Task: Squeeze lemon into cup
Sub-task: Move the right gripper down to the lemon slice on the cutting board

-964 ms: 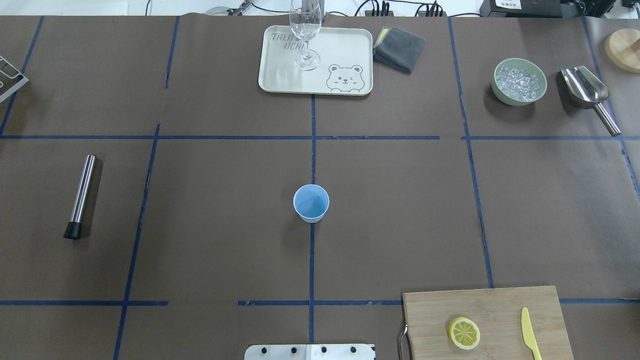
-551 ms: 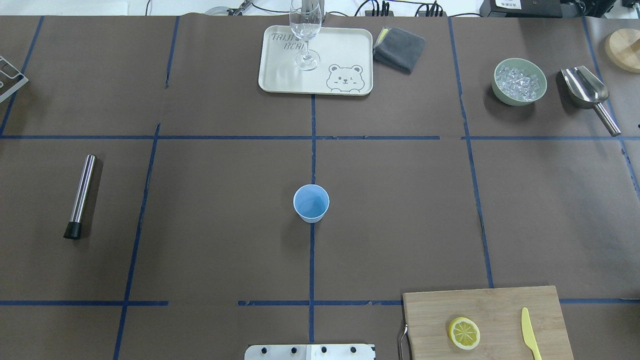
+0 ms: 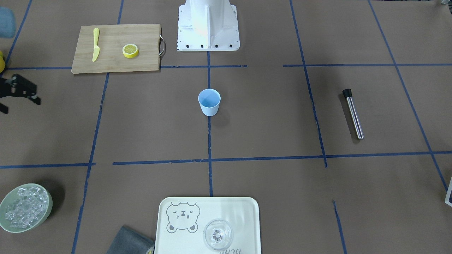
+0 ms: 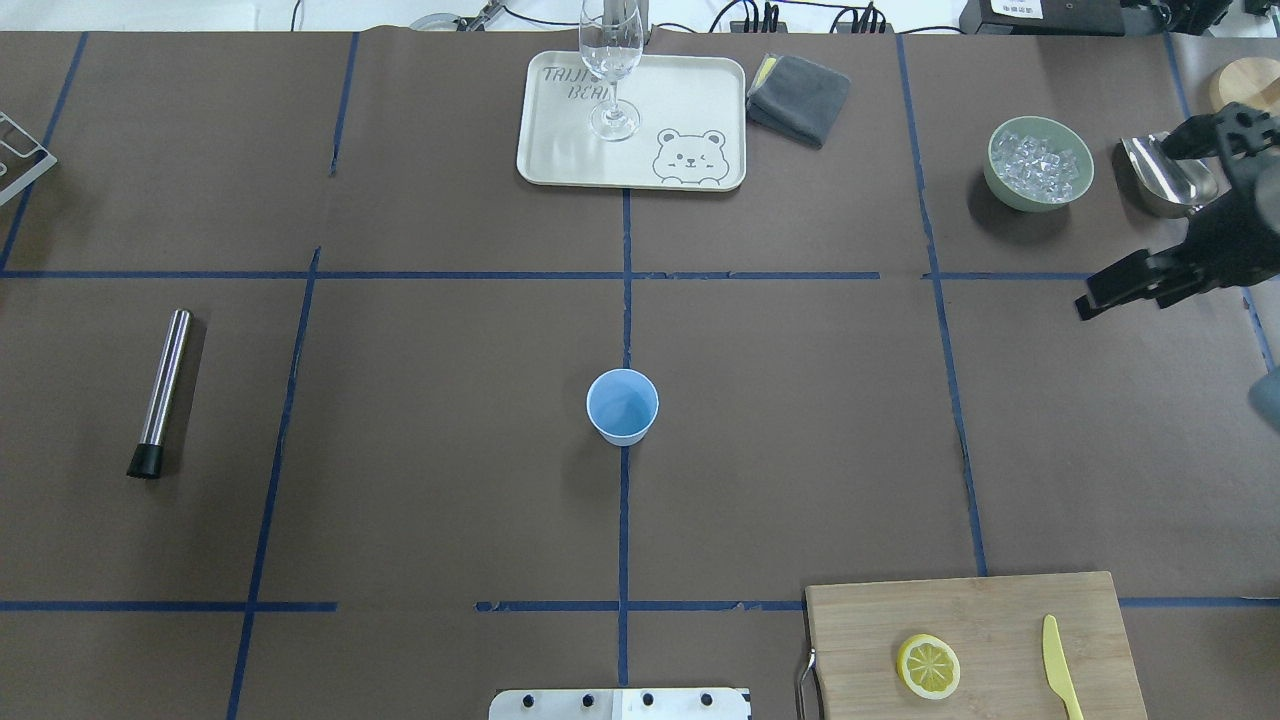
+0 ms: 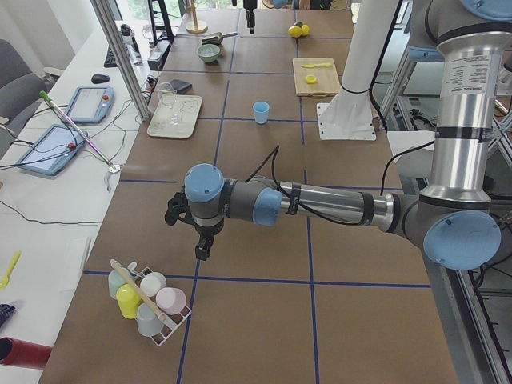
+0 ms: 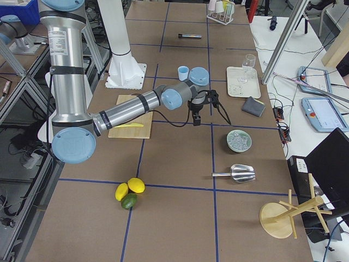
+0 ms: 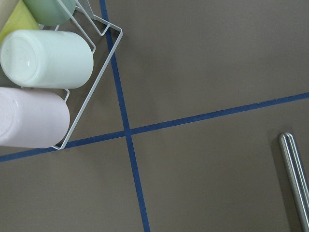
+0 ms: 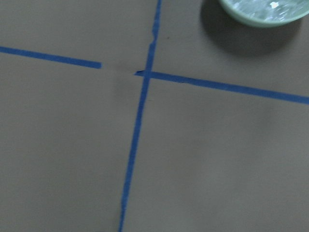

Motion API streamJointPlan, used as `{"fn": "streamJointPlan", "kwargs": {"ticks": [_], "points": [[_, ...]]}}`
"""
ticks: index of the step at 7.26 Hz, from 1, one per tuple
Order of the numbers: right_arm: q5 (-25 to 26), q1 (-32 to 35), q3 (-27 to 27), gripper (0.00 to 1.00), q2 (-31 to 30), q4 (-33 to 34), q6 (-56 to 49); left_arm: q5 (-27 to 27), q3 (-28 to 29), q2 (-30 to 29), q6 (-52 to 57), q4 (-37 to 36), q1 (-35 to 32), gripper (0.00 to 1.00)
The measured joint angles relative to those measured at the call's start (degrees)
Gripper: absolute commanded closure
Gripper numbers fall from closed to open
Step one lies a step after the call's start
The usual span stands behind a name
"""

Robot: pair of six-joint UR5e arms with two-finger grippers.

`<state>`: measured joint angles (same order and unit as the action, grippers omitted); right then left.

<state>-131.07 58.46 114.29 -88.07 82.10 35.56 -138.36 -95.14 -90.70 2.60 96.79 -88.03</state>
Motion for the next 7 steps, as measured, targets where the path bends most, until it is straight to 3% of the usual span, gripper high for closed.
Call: {"fn": "streamJointPlan", "kwargs": {"ticks": [3,4,7], "points": [[14.96,-22.22,9.33,0.00,-0.53,-1.01,20.96,0.00,0.69,0.03,-0.08,3.07,0.44,0.00],[18.16,-27.71,11.43,0.10,-1.54,-1.09,23.11,0.01,0.77,0.01,-0.14,4.29,0.88,0.00],[26.97,-39.32,15.61,0.00,-5.99,-2.44,25.25,-0.08,0.75,0.03,-0.42,5.45,1.42,0.00]]}}
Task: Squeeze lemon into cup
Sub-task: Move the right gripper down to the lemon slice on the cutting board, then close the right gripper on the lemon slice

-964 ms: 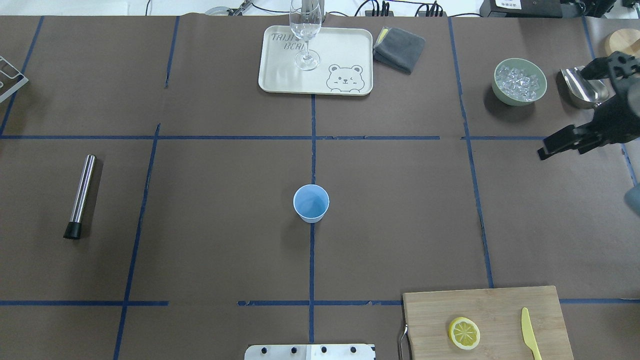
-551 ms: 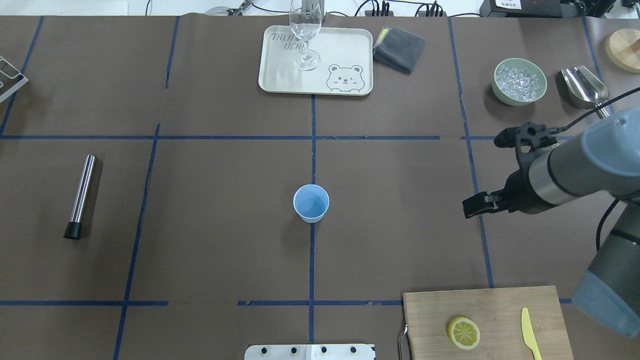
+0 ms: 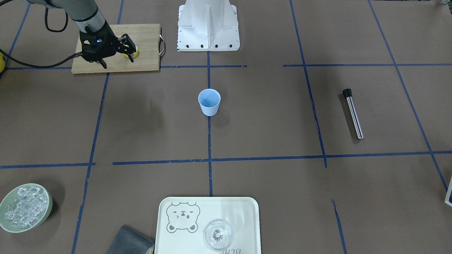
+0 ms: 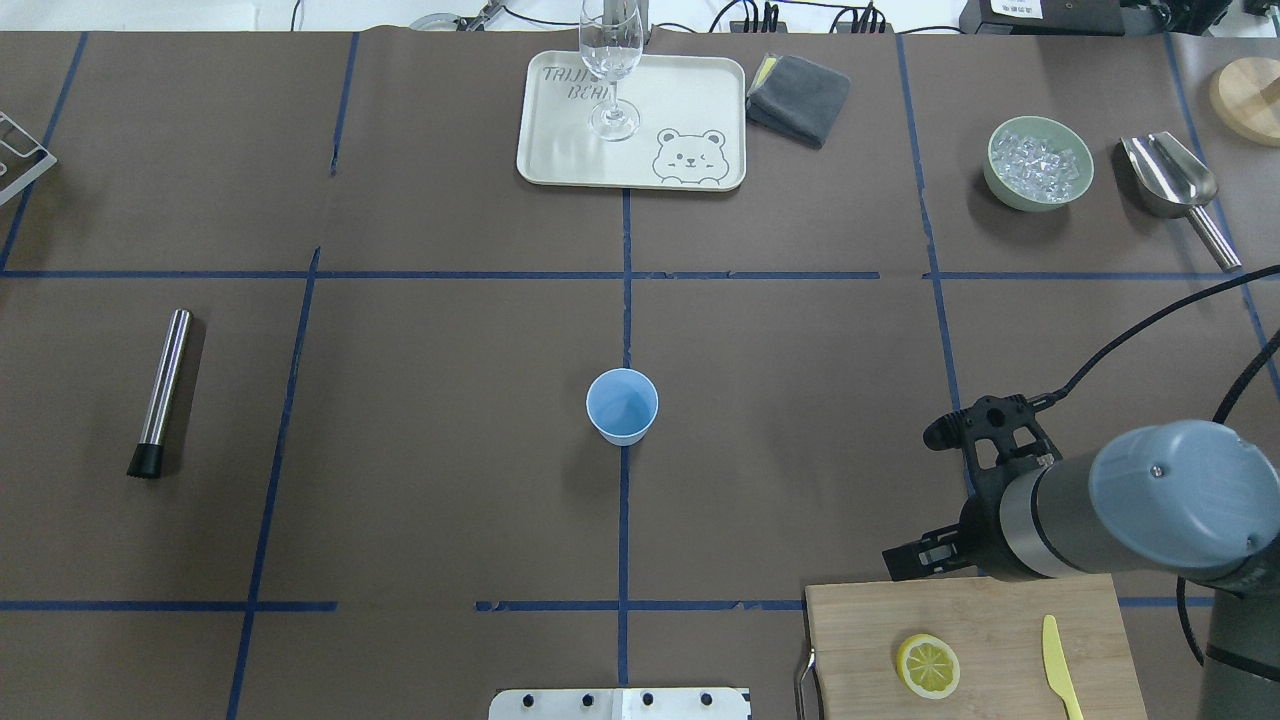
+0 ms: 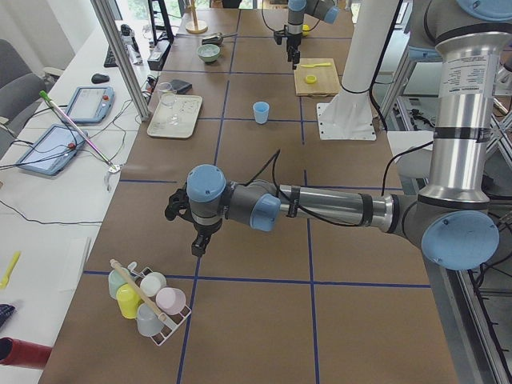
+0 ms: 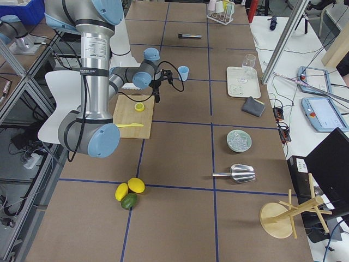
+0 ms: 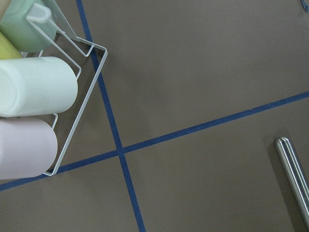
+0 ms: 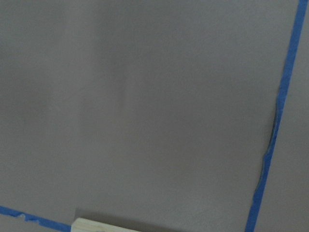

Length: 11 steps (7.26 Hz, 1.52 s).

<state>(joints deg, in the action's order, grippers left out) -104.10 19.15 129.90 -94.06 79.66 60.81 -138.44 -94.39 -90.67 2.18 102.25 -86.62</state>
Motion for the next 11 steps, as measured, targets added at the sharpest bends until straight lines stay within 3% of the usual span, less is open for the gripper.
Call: {"fn": "streamJointPlan", "kwargs": {"ticks": [4,7,9,11], "points": [[12.26,-13.76,-0.21,0.00,-1.74,-1.82,7.78,-0.07,-0.09,0.05,-0.07,0.11,0.04,0.00],[13.25,-14.79,-2.50,0.00,-2.41,-3.73,12.55,-1.02,-0.07,0.05,-0.07,0.14,0.04,0.00],[13.10,-14.76,-5.81,0.00,-3.23,-10.71,16.33,-1.27,-0.05,0.05,-0.07,0.14,0.04,0.00],[13.03,-14.63,-5.03,0.00,-5.75,-13.49,17.51,-1.74,-0.14,0.05,-0.13,0.14,0.04,0.00]]}}
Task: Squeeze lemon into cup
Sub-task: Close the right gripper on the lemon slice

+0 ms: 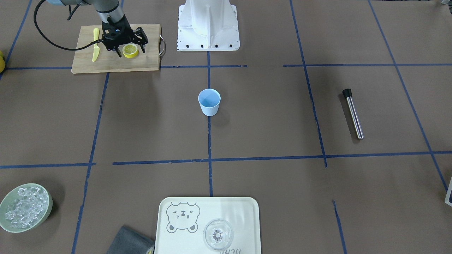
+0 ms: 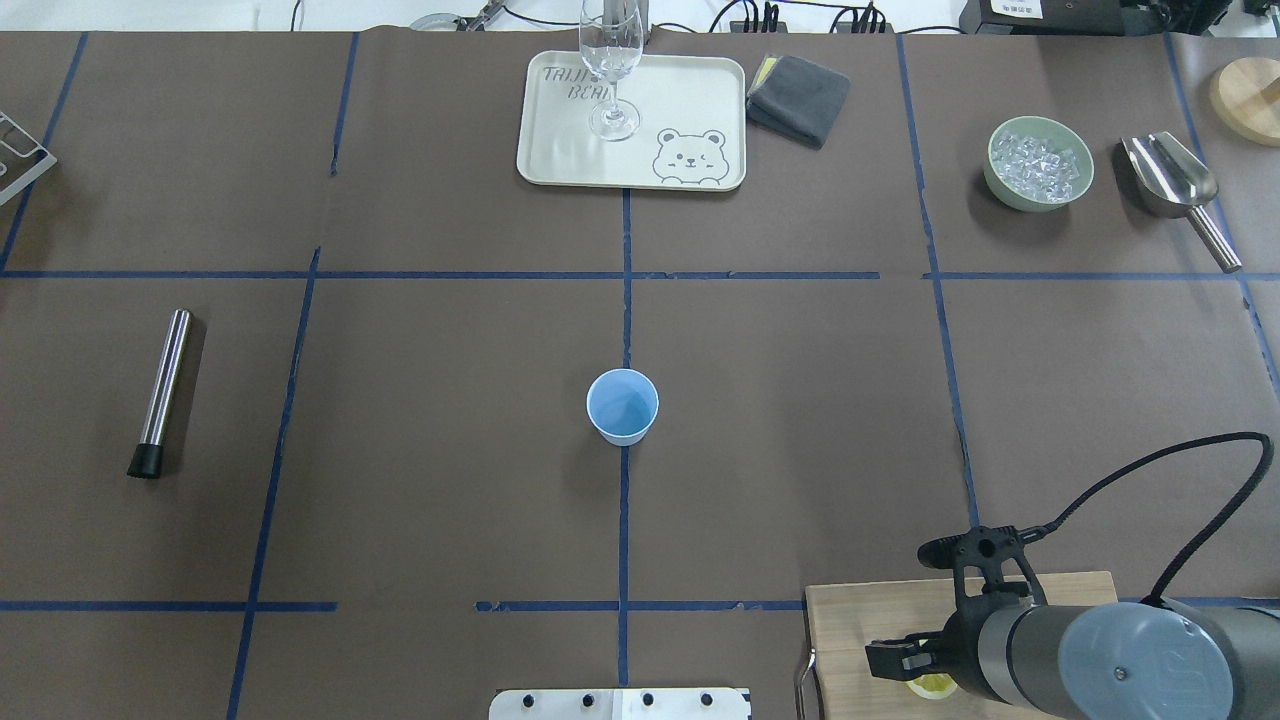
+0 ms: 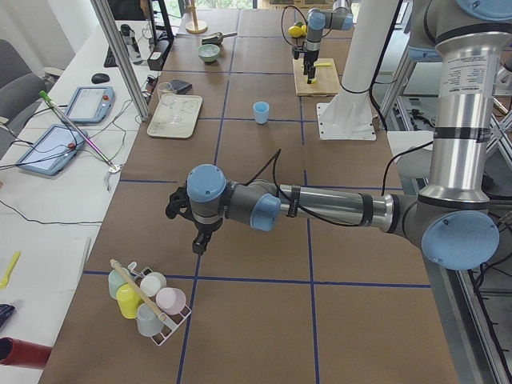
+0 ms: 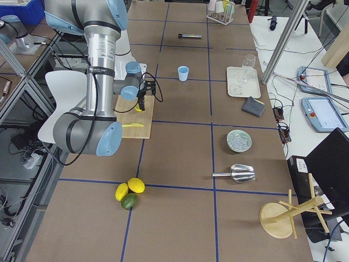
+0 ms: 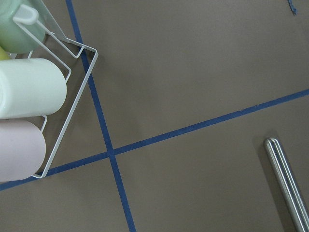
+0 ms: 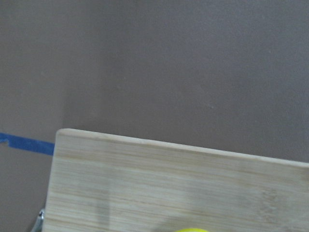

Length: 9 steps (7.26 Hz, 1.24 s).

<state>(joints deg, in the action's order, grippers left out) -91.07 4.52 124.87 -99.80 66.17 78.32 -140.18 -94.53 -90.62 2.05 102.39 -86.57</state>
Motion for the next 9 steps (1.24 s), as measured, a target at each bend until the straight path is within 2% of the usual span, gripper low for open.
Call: {"fn": "streamJointPlan", "kwargs": {"ticks": [2,6,7,8,9], "points": [[0.01,-0.24,1.34,0.00,-2.16,-0.25,0.51,-0.38,-0.16,0.00,-0.03,0.00,0.00,0.00],[0.52,-2.46,0.44,0.00,-2.20,-0.18,2.12,-0.44,-0.06,0.02,0.02,0.00,0.00,0.00],[0.61,-2.80,0.06,0.04,-2.14,-0.15,2.17,-0.44,-0.02,0.06,0.04,0.00,-0.02,0.00],[0.67,-3.14,-0.32,0.16,-2.07,-0.11,2.19,-0.44,0.01,0.07,0.05,0.00,-0.03,0.00],[0.72,-3.31,-0.50,0.36,-1.99,-0.09,2.19,-0.44,0.02,0.08,0.05,0.00,-0.03,0.00]]}}
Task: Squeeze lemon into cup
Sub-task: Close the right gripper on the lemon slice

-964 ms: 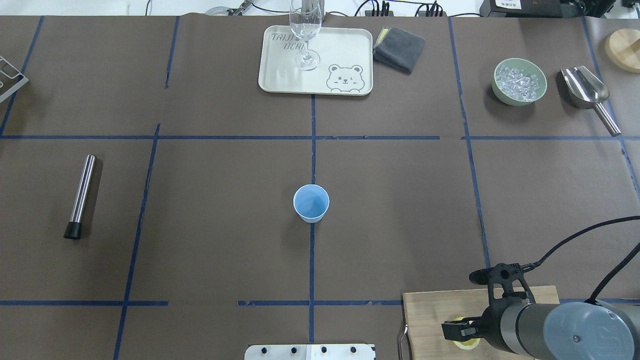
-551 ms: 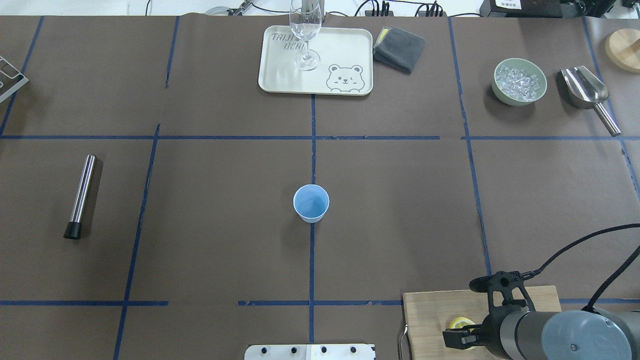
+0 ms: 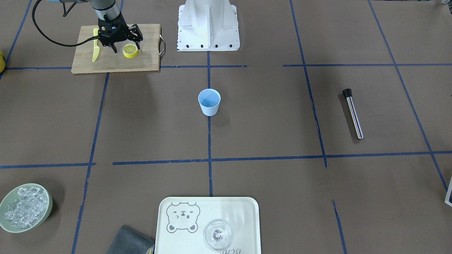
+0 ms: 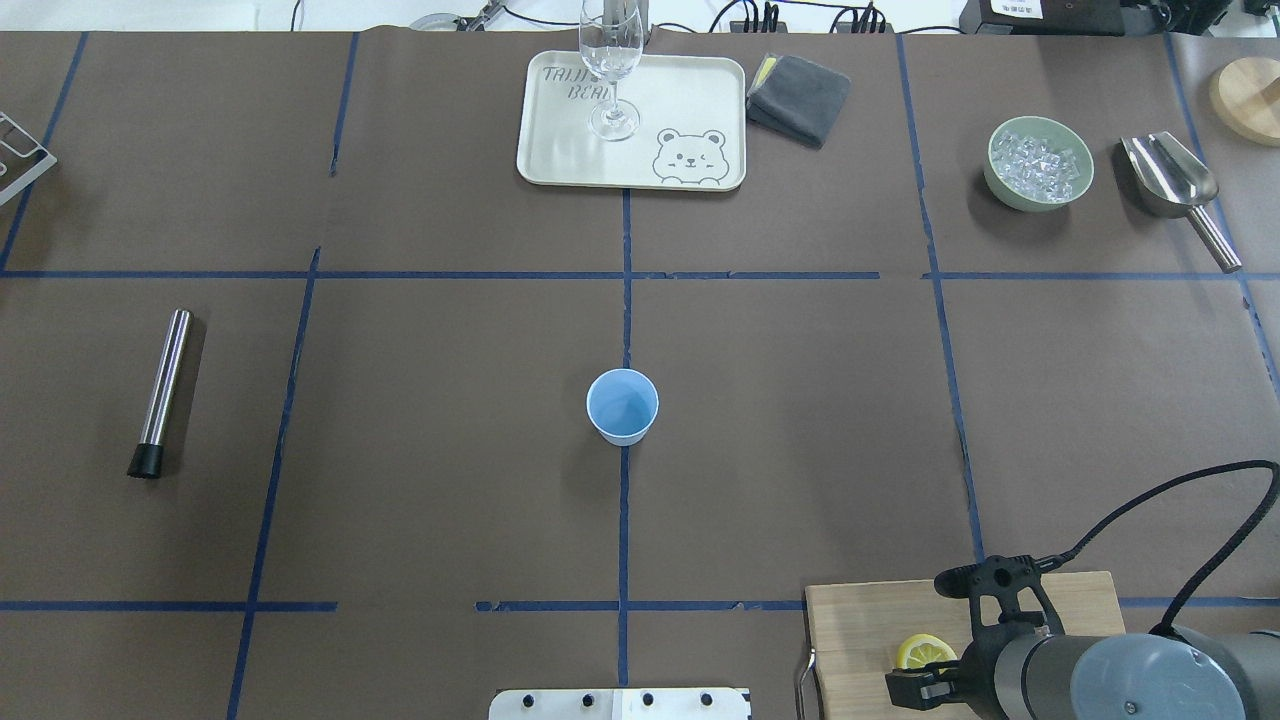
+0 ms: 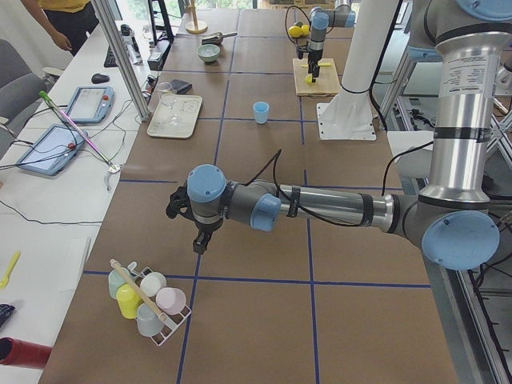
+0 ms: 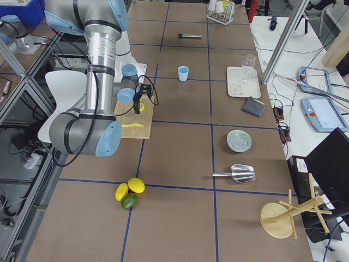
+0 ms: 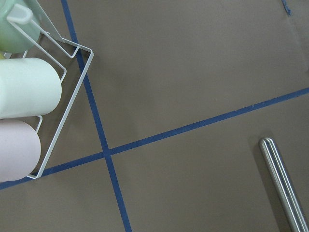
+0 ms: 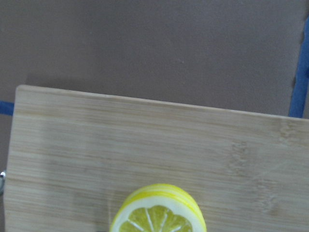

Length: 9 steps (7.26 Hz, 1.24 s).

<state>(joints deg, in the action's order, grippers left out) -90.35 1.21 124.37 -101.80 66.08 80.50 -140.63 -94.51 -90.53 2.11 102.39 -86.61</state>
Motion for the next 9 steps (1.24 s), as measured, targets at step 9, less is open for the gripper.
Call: {"fn": "streamJointPlan", "kwargs": {"ticks": [9], "points": [[0.08,0.85,2.91,0.70,-0.21,-0.09,0.01,0.00,0.07,0.35,0.02,0.00,0.04,0.00]]}}
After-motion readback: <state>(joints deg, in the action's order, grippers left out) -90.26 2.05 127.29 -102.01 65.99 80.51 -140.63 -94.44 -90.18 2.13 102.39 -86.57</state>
